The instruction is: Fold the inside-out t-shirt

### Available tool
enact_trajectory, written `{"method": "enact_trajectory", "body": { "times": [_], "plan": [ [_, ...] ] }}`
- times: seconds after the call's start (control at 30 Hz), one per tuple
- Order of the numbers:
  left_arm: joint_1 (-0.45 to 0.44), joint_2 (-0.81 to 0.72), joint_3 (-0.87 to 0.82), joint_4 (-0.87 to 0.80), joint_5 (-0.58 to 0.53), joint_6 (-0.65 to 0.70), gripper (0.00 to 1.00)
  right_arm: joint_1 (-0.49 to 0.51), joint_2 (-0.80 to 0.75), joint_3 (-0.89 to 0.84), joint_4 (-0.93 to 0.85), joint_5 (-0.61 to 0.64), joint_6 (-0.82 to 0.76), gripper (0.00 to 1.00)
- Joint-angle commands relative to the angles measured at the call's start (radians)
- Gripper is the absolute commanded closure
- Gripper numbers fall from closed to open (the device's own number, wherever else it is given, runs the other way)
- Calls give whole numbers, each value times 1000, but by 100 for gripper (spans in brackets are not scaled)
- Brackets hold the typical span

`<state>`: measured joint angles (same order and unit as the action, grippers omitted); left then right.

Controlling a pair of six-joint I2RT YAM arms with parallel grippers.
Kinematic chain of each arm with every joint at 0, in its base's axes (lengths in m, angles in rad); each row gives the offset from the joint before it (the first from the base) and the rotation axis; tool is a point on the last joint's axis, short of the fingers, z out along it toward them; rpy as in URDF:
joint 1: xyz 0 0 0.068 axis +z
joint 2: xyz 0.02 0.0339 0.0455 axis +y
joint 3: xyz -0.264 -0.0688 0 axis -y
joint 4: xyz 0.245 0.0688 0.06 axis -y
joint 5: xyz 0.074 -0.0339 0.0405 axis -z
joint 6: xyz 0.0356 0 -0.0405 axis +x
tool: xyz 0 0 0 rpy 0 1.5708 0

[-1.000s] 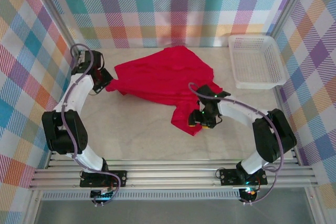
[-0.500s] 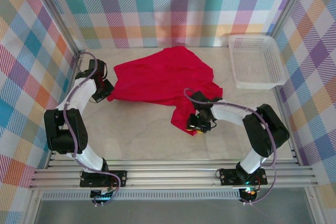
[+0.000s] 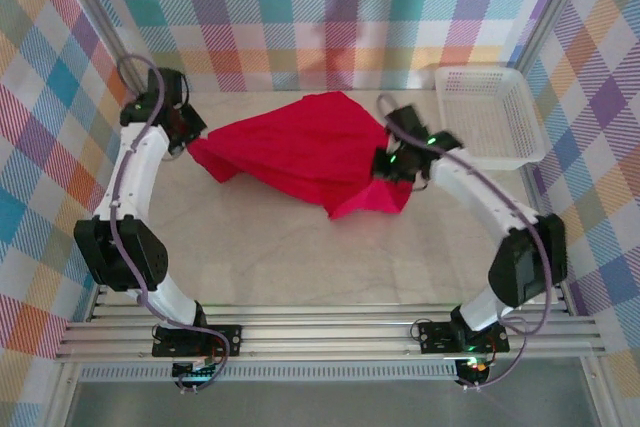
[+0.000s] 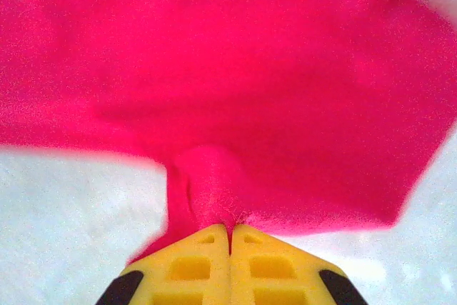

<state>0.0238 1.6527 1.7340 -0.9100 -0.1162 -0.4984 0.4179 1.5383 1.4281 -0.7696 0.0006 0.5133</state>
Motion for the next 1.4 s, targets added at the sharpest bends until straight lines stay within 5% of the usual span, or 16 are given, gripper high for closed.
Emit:
{"method": "enact_trajectory", "body": {
  "times": [0.0,0.23,0.5,0.8,1.37],
  "plan": [
    [1,7,184,-101,-55,36,100,-133,-115,187,-95,56,-118,100],
    [2,-37,316,-116,-43,60,100,-275,-179,454,-158,69,-179,100],
    [2,-107,216,-47,30,61,100,-300,-210,437,-149,14,-187,100],
    [2,-182,285,5,133,48,100,-300,-318,385,141,-130,-196,100],
    [7,-602,387,206,-41,92,100,-301,-676,459,299,-130,-251,100]
  ]
}}
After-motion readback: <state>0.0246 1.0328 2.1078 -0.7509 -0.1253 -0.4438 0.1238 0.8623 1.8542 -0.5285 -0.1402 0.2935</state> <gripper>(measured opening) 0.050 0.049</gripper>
